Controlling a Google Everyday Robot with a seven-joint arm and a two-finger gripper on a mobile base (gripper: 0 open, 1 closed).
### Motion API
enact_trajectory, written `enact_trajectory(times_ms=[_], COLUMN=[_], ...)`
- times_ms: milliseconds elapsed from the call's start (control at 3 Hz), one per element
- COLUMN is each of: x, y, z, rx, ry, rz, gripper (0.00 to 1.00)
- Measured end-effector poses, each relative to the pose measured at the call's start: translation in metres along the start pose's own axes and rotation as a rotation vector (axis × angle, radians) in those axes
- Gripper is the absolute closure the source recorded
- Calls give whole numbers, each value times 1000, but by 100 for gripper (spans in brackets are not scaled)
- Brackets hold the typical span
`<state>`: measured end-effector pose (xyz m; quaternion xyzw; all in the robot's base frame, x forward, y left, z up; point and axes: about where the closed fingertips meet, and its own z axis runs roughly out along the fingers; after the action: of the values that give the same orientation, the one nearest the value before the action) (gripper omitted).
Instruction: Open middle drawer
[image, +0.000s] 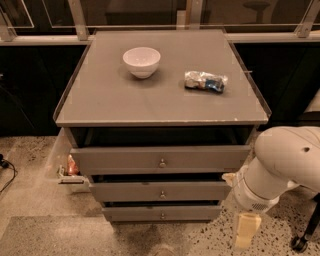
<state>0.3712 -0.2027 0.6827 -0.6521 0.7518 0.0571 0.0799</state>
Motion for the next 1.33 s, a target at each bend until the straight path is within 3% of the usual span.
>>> enact_trajectory(times_ms=[333,667,1000,1333], x=[-2,-9,-23,-23], y=[11,5,-17,-17], z=[59,118,149,149], rx=[-46,-13,89,89], ry=[-60,-161,-266,-266], rz=[-33,-64,-118,-118], gripper=[0,0,0,0])
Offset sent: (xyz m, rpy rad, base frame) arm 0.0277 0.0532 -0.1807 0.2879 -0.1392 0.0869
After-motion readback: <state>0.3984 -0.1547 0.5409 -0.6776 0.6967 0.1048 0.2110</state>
